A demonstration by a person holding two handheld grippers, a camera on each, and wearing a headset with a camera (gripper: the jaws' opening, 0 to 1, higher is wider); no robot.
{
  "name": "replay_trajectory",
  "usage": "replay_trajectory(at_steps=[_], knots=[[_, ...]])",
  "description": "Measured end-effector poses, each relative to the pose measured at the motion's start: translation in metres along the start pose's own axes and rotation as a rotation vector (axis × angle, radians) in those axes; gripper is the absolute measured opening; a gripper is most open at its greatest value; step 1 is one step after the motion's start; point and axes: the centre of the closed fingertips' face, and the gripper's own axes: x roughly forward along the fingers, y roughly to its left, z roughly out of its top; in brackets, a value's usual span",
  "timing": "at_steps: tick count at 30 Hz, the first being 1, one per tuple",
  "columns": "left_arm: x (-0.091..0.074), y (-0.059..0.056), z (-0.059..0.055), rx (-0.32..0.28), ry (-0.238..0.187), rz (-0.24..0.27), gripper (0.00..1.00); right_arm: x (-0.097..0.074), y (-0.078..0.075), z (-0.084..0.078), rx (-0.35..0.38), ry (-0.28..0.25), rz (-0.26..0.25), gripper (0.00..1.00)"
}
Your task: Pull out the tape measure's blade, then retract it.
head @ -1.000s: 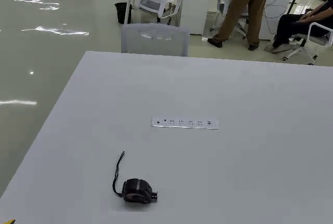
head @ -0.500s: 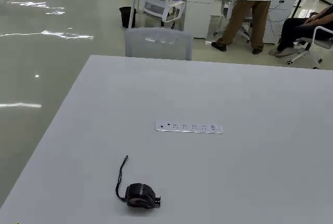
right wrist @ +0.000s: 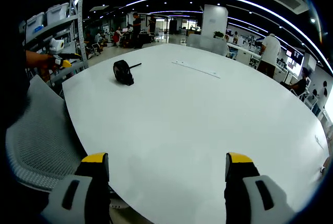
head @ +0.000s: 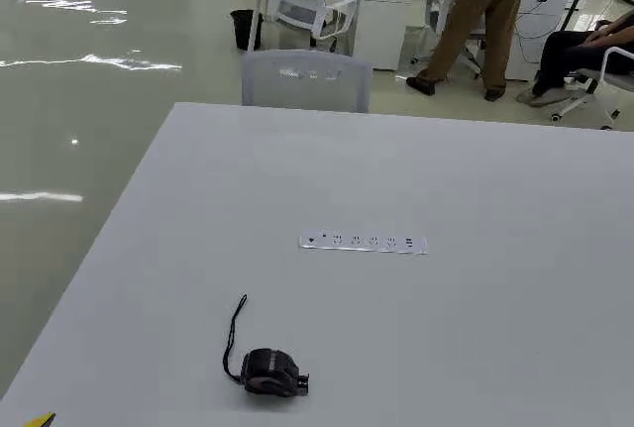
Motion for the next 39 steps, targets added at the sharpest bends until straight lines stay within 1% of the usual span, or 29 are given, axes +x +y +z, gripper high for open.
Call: replay_trajectory(at_steps=[1, 2, 3, 4, 5, 7, 8, 10, 11, 12, 13, 14, 15, 16, 18, 20, 21, 22, 23, 24, 25, 27, 28, 30, 33, 35, 37, 38, 39], knots=[[0.004, -0.001, 0.001, 0.010, 0.005, -0.016, 0.99, 0.002, 0.004, 0.005, -0.018, 0.001, 0.022, 0.93], [0.007, -0.005, 0.003, 0.024, 0.012, -0.031, 0.99, 0.003, 0.009, 0.006, -0.028, 0.009, 0.051, 0.90], [0.012, -0.008, 0.003, 0.063, 0.035, -0.052, 0.99, 0.008, 0.012, 0.004, -0.065, 0.022, 0.085, 0.87], [0.014, -0.009, 0.002, 0.096, 0.052, -0.061, 0.99, 0.010, 0.012, 0.007, -0.084, 0.019, 0.077, 0.88], [0.018, -0.013, 0.005, 0.132, 0.069, -0.079, 0.99, 0.012, 0.016, 0.009, -0.109, 0.036, 0.096, 0.88], [0.023, -0.015, 0.011, 0.156, 0.068, -0.098, 0.99, 0.016, 0.019, 0.013, -0.119, 0.039, 0.119, 0.85], [0.026, -0.017, 0.018, 0.158, 0.062, -0.104, 0.99, 0.019, 0.017, 0.018, -0.126, 0.031, 0.115, 0.85], [0.032, -0.016, 0.027, 0.177, 0.055, -0.115, 0.99, 0.022, 0.018, 0.027, -0.130, 0.022, 0.122, 0.84], [0.037, -0.016, 0.033, 0.191, 0.055, -0.130, 0.99, 0.032, 0.014, 0.025, -0.139, 0.017, 0.125, 0.83], [0.040, -0.020, 0.038, 0.200, 0.056, -0.150, 0.99, 0.035, 0.014, 0.028, -0.147, 0.013, 0.130, 0.81], [0.046, -0.022, 0.043, 0.224, 0.054, -0.178, 0.99, 0.036, 0.020, 0.042, -0.159, 0.003, 0.143, 0.79], [0.050, -0.023, 0.047, 0.250, 0.055, -0.192, 0.99, 0.039, 0.022, 0.047, -0.165, -0.002, 0.150, 0.78], [0.056, -0.028, 0.052, 0.272, 0.058, -0.218, 0.99, 0.048, 0.022, 0.048, -0.171, -0.001, 0.166, 0.76], [0.060, -0.031, 0.057, 0.281, 0.056, -0.237, 0.99, 0.051, 0.025, 0.054, -0.184, -0.003, 0.177, 0.75], [0.070, -0.033, 0.065, 0.316, 0.064, -0.255, 0.99, 0.059, 0.033, 0.068, -0.201, -0.007, 0.196, 0.74], [0.078, -0.037, 0.072, 0.340, 0.061, -0.277, 0.99, 0.065, 0.039, 0.077, -0.209, -0.008, 0.214, 0.74], [0.083, -0.040, 0.075, 0.352, 0.067, -0.295, 0.99, 0.067, 0.045, 0.086, -0.230, -0.004, 0.226, 0.74], [0.087, -0.041, 0.076, 0.365, 0.070, -0.305, 0.99, 0.070, 0.047, 0.091, -0.241, -0.008, 0.234, 0.73], [0.091, -0.044, 0.079, 0.382, 0.071, -0.326, 0.99, 0.077, 0.047, 0.093, -0.246, -0.013, 0.242, 0.73], [0.095, -0.047, 0.081, 0.392, 0.070, -0.338, 0.99, 0.078, 0.049, 0.099, -0.252, -0.015, 0.248, 0.73], [0.099, -0.049, 0.082, 0.397, 0.077, -0.351, 0.99, 0.079, 0.052, 0.107, -0.261, -0.022, 0.254, 0.73], [0.106, -0.051, 0.083, 0.402, 0.088, -0.366, 0.99, 0.086, 0.053, 0.111, -0.268, -0.030, 0.263, 0.73], [0.110, -0.055, 0.085, 0.412, 0.090, -0.383, 0.98, 0.090, 0.056, 0.115, -0.280, -0.040, 0.275, 0.73], [0.117, -0.058, 0.088, 0.436, 0.094, -0.399, 0.97, 0.097, 0.059, 0.119, -0.307, -0.049, 0.291, 0.73], [0.130, -0.067, 0.095, 0.478, 0.108, -0.427, 0.96, 0.109, 0.065, 0.128, -0.330, -0.043, 0.317, 0.72], [0.137, -0.070, 0.100, 0.520, 0.103, -0.433, 0.93, 0.117, 0.071, 0.137, -0.337, -0.048, 0.333, 0.71], [0.143, -0.074, 0.103, 0.520, 0.101, -0.445, 0.92, 0.121, 0.077, 0.147, -0.339, -0.052, 0.346, 0.71], [0.147, -0.075, 0.103, 0.513, 0.105, -0.455, 0.93, 0.126, 0.082, 0.151, -0.357, -0.050, 0.355, 0.72], [0.150, -0.076, 0.103, 0.524, 0.103, -0.458, 0.94, 0.129, 0.085, 0.154, -0.365, -0.053, 0.362, 0.73]])
